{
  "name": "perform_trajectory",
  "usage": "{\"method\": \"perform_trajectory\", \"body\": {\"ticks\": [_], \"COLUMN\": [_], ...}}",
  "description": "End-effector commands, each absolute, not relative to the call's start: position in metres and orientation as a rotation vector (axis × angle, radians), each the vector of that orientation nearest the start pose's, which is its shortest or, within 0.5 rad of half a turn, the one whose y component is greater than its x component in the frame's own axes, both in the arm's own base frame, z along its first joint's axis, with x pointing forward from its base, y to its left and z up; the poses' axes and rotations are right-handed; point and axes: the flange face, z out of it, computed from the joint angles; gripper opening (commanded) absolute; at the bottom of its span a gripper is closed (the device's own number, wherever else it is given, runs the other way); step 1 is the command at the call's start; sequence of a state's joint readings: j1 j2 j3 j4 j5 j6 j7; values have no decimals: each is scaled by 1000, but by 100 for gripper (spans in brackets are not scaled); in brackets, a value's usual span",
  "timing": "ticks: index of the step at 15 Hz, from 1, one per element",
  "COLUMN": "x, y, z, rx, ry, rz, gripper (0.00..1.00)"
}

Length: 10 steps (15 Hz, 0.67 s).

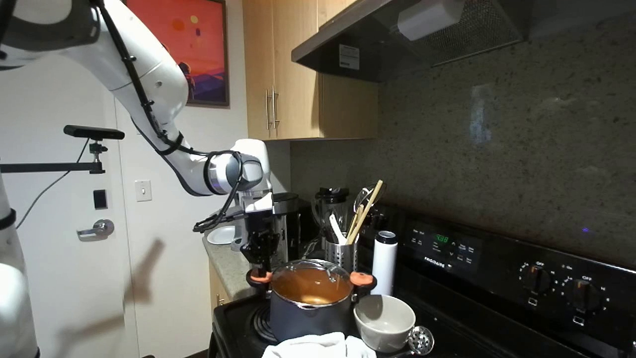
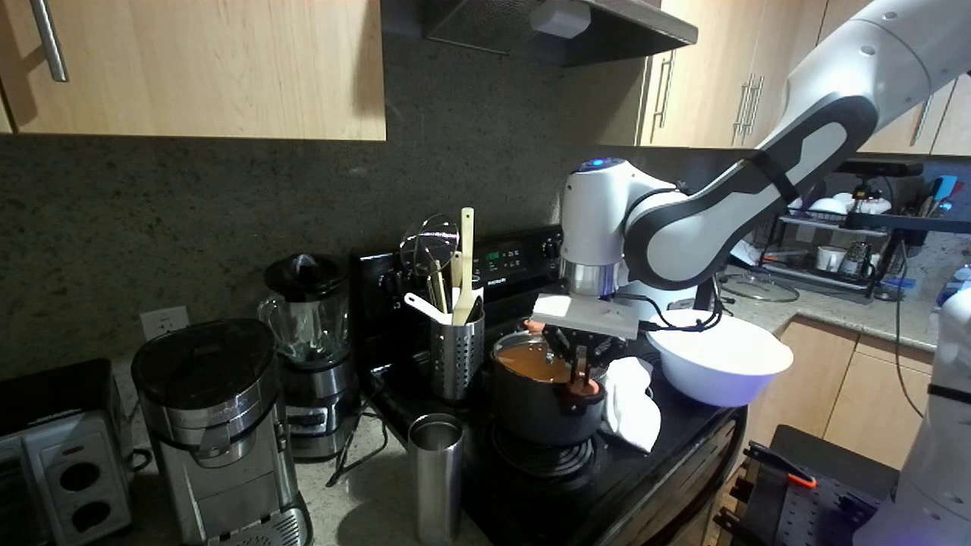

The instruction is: Twist the two orange objects on the pot

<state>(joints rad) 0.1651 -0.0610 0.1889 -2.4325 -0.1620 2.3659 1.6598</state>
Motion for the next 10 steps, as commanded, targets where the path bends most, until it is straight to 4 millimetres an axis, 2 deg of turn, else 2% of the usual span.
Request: {"method": "perform_trajectory", "body": {"ticks": [1, 6, 10], "x": [459, 464, 470], "y": [157, 154, 149], "z": [319, 313, 309], "rx": [-2731, -2841, -2885], "ry": [1599, 1270, 1082], "rz": [-123, 11, 90], "gripper": [8, 8, 8]}}
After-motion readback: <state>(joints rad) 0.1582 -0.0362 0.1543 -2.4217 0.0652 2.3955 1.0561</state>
